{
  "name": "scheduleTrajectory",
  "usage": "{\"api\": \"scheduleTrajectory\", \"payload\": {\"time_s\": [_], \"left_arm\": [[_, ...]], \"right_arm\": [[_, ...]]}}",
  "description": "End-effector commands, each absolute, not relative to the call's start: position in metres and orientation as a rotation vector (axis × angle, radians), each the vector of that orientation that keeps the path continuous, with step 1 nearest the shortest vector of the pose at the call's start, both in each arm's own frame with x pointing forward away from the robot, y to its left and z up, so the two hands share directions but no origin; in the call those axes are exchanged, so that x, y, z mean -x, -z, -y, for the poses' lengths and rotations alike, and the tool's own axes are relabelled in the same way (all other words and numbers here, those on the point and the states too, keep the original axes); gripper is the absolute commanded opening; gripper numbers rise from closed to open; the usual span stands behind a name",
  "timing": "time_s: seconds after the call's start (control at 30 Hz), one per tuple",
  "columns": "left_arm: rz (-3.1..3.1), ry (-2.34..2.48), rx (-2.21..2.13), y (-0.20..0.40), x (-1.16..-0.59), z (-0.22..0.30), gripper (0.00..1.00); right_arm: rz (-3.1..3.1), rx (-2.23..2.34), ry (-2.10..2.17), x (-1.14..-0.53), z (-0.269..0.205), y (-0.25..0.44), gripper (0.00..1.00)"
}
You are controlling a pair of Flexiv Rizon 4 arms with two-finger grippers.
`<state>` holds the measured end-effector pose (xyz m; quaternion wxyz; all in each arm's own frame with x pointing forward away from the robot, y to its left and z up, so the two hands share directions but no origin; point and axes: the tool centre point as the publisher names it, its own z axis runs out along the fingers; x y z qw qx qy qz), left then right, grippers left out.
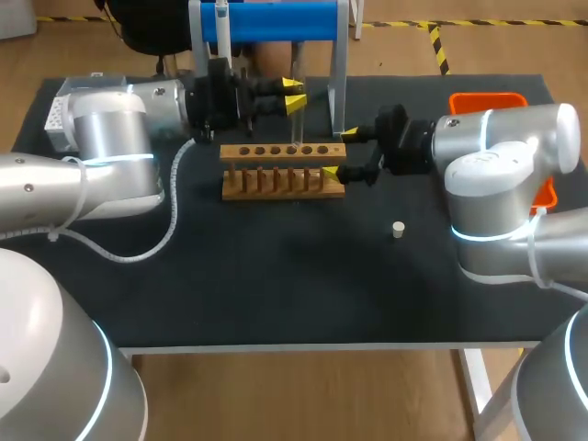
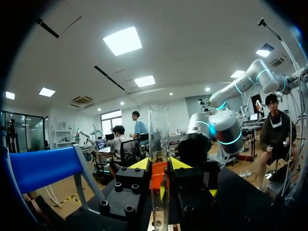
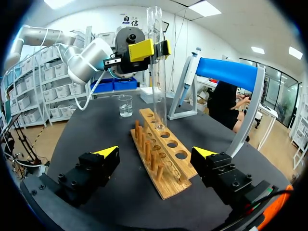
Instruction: Invert the test tube, pick up the pipette, mount the tip to pipette, aspirate from beaker and dispense into the tube, eject the tip, return the pipette, and cap with the stopper.
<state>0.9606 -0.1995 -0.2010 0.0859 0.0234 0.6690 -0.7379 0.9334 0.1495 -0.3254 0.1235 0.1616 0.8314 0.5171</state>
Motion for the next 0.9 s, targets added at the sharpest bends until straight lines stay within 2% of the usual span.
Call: {"api": "scheduleTrajectory", "payload": {"time_s": [0.03, 0.9], "left_arm": [[-1.993, 2.208, -0.082, 0.203, -0.963, 0.199, 0.0], [-1.974, 2.205, -0.084, 0.203, -0.962, 0.196, 0.0]], "right_arm": [[-2.418, -0.469, -1.484, -0.931, -0.151, 0.327, 1.0], [-2.394, -0.54, -1.41, -0.927, -0.16, 0.339, 1.0]]}}
